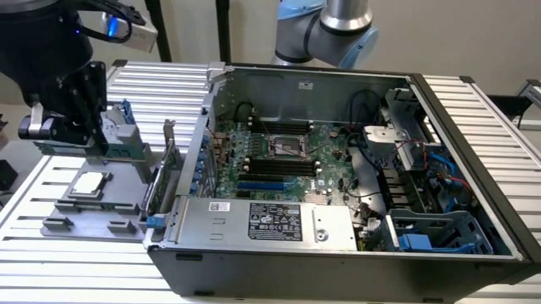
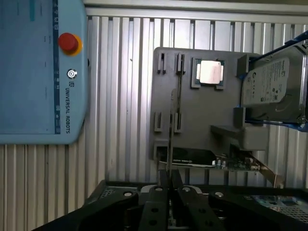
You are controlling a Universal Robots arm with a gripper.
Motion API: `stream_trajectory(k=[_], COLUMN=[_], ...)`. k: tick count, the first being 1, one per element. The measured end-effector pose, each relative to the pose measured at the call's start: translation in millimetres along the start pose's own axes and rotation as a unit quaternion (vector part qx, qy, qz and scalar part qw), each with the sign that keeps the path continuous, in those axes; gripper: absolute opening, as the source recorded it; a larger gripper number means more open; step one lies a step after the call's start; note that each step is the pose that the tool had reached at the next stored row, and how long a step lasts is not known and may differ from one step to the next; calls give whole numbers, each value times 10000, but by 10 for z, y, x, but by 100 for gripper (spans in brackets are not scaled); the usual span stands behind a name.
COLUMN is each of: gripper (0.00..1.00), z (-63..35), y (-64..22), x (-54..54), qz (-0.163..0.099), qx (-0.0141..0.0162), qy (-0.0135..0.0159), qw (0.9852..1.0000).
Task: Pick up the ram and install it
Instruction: 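Pick up the ram and move it above insertion slot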
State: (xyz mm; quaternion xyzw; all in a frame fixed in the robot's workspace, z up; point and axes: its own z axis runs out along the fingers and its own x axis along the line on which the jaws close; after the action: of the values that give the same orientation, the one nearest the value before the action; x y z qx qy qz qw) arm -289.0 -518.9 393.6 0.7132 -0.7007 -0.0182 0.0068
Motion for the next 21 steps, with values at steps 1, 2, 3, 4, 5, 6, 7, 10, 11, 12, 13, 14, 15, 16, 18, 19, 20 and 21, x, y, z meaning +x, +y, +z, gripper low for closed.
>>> stream_trajectory(k=[1,2,3,4,5,6,7,10,11,12,13,14,15,16,18,19,20,21], gripper=[14,14,14,14,14,14,14,14,14,14,14,14,14,14,14,14,14,14], z=[-35,-62,-86,-107,-128,-145,-163,-200,-209,-217,-221,-225,-228,-230,-234,-235,-237,-238], y=[-44,-90,-134,-178,-226,-266,-315,-448,-493,-538,-584,-629,-675,-720,-810,-856,-901,-946], x=[0,0,1,2,2,2,3,5,6,6,7,8,9,9,11,12,12,13], qz=[0,-2,-2,-2,-2,-2,-2,-2,-2,-3,-3,-3,-2,-2,-3,-3,-3,-3], qx=[0,2,1,1,0,1,1,1,1,1,1,1,0,1,1,1,1,1], qy=[-5,-10,-13,-16,-18,-21,-24,-29,-30,-30,-31,-32,-32,-33,-35,-36,-37,-38], qw=[10000,10000,10000,10000,10000,10000,10000,10000,10000,10000,10000,10000,10000,10000,10000,10000,10000,10000])
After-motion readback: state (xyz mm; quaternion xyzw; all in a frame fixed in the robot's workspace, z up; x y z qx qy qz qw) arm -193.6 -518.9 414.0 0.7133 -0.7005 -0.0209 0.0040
